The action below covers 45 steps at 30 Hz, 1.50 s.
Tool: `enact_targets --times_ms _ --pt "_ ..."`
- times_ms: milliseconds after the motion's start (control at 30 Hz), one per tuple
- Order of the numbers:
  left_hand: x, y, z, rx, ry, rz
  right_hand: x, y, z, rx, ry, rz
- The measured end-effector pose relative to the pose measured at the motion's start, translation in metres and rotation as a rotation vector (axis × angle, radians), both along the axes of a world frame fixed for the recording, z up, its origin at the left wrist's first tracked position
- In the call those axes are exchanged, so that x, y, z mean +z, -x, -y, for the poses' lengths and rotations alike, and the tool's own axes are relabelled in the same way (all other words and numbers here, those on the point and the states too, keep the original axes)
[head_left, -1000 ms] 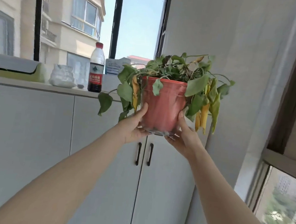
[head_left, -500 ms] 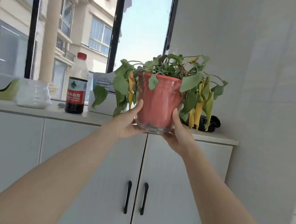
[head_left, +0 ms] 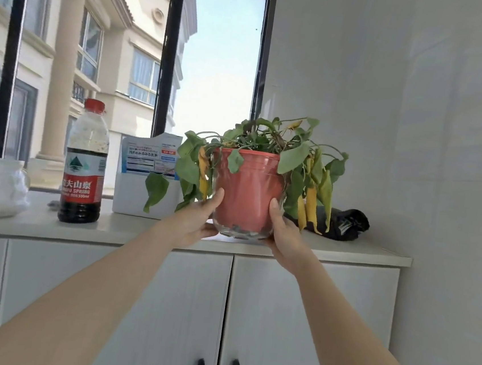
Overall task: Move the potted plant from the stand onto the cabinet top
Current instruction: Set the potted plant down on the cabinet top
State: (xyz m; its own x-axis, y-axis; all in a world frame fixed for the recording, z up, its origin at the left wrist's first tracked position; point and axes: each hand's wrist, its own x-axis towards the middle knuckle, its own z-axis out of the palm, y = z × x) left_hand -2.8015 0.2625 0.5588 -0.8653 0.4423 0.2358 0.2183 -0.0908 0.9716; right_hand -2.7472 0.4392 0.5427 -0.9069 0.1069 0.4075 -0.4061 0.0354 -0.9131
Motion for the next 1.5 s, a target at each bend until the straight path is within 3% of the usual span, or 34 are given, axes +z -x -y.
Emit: enact_targets --times_ms 233,467,700,800,967,1200,1500 --pt "0.0 0.023 0.016 -0.004 0.071 -0.002 0.01 0.014 -0.002 -0.253 -0.451 0.087" --pt "-0.002 0.027 0.014 -0.01 0.101 -0.019 0.008 0.015 -0.004 -0.251 -0.446 0.098" --pt "-0.006 0.018 0.006 0.174 0.153 -0.107 0.002 0.01 0.003 -0.198 -0.485 0.103" --pt "-0.005 0.018 0.008 0.154 0.164 -0.087 0.002 0.011 0.008 -0.156 -0.494 0.064" --pt "-0.006 0.025 0.01 0.129 0.225 -0.066 0.007 0.021 0.008 -0.179 -0.439 0.093" --pt "-0.005 0.041 0.001 0.156 0.222 -0.018 0.015 0.038 0.002 -0.278 -0.555 0.149" --pt "-0.006 0.065 -0.01 0.346 0.363 -0.155 0.011 0.072 -0.006 -0.313 -0.597 0.195"
